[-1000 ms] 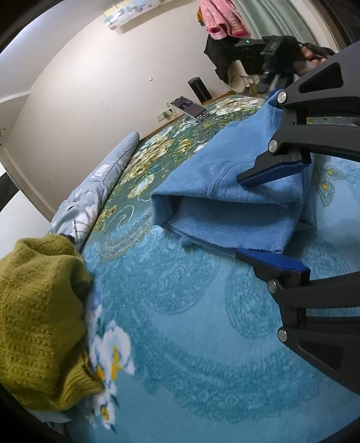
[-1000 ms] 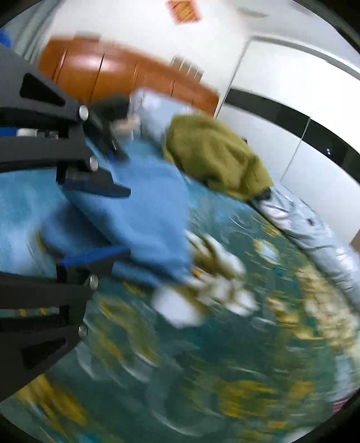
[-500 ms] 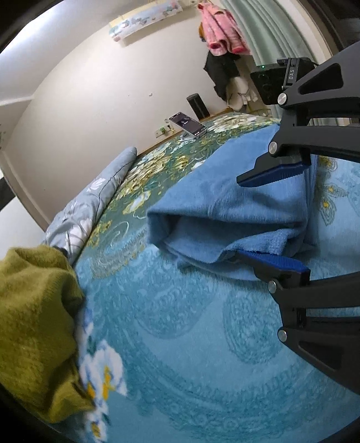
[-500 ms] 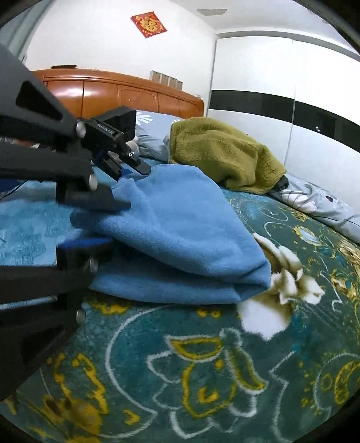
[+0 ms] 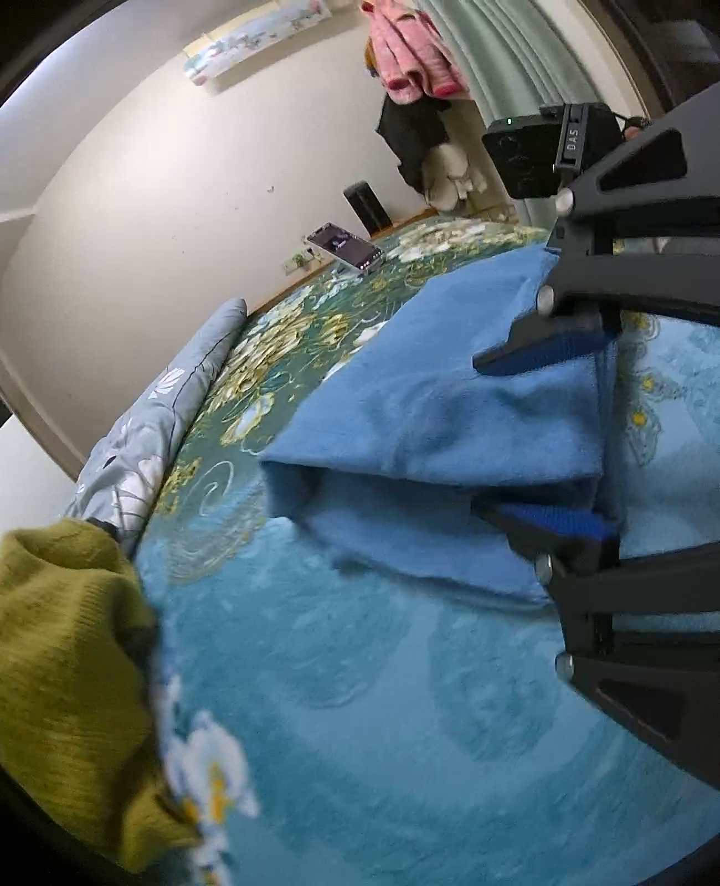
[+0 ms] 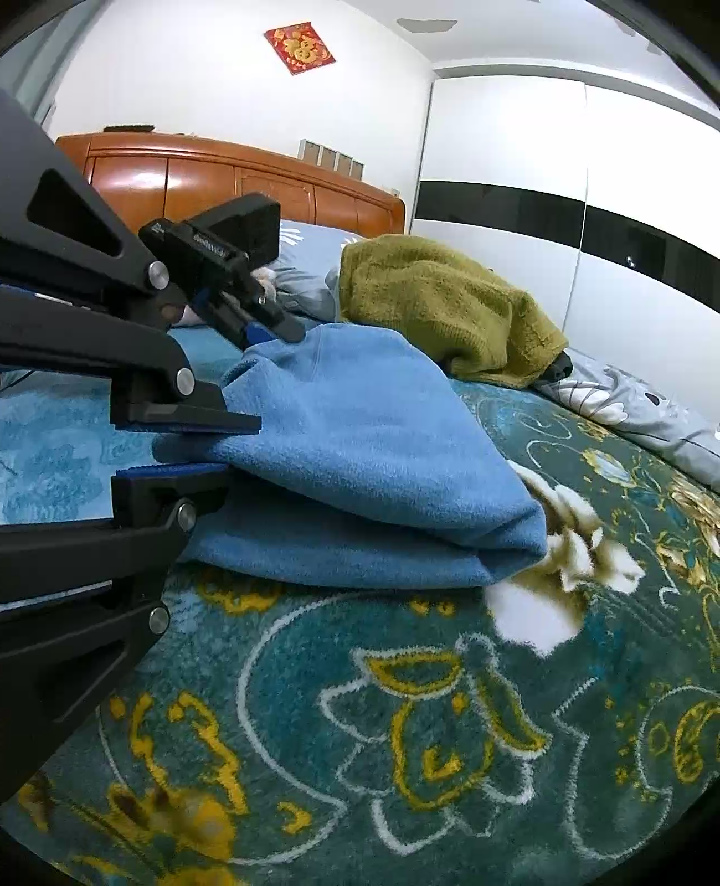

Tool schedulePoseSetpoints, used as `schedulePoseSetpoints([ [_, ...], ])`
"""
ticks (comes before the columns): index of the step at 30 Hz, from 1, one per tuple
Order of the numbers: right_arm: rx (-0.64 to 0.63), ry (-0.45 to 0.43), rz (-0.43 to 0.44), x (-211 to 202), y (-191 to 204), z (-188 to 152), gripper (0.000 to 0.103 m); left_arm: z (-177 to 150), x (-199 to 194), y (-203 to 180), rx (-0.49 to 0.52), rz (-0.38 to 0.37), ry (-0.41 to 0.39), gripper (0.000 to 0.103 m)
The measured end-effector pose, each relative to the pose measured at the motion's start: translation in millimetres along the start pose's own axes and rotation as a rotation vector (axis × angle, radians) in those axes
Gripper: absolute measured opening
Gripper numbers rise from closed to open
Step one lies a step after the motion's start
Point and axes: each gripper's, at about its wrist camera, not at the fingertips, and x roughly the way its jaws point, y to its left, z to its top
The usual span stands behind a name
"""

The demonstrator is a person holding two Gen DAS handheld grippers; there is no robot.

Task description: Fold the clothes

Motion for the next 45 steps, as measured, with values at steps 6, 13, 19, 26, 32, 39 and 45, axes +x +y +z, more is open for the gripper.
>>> schedulePoseSetpoints([
  [6, -0.008, -0.003, 0.006, -5.0, -0.6, 3.1, 0.006, 2.0, -14.0, -10.0, 0.054, -0.090, -0.024, 0.006],
  [13, -0.148, -0.055, 0.016, -26.0, 15.6, -1.4, 0.005, -1.5, -24.4, -15.5, 0.138, -0.122, -0.028, 0.006],
  [19, -0.122, -0.006, -0.068, -5.9, -17.2, -19.0, 0.005, -23.4, -10.0, 6.8, 0.127, -0.020, 0.028, 0.007],
  [26, -0.148, -0.023, -0.100, -3.7, -14.7, -20.6, 0.005, -24.1, -12.0, 1.0, 0.151, 0.018, 0.033, 0.012],
  [32, -0.206, -0.038, -0.136, -8.1, 0.3, -20.3, 0.009, -18.2, -30.0, -18.5, 0.252, 0.104, -0.012, 0.049],
  [39, -0.168, -0.135, -0.151, -21.8, -10.9, -15.2, 0.061, 7.8, -19.9, 4.9, 0.176, 0.084, -0.004, 0.085],
  [45, -0.121, -0.130, -0.106, -10.7, -16.0, -1.7, 0.061, 23.6, 9.1, 21.2, 0.096, -0.032, 0.080, 0.085],
])
